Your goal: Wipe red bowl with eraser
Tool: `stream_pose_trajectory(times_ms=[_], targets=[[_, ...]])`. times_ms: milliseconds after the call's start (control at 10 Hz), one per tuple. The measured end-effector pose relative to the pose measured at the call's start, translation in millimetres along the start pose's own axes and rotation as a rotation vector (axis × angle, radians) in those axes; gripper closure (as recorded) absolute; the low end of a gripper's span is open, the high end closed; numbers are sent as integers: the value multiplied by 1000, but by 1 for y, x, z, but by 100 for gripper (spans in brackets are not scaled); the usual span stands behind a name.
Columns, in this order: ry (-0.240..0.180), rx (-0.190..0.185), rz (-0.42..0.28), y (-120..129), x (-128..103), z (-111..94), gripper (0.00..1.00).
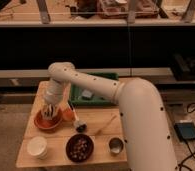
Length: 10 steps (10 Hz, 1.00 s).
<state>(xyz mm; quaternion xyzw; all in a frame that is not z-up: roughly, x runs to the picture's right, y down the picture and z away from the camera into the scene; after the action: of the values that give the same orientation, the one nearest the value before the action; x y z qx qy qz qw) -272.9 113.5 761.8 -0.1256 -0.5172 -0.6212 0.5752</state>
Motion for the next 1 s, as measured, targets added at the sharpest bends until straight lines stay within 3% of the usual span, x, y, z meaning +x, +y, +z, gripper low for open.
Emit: stream_pose_trajectory(times_ms=[400, 800, 1000], targets=[[-32, -15, -39, -5, -21, 11, 91], [-59, -7, -6, 20, -62, 19, 91], [-45, 0, 25, 35, -69, 13, 91]])
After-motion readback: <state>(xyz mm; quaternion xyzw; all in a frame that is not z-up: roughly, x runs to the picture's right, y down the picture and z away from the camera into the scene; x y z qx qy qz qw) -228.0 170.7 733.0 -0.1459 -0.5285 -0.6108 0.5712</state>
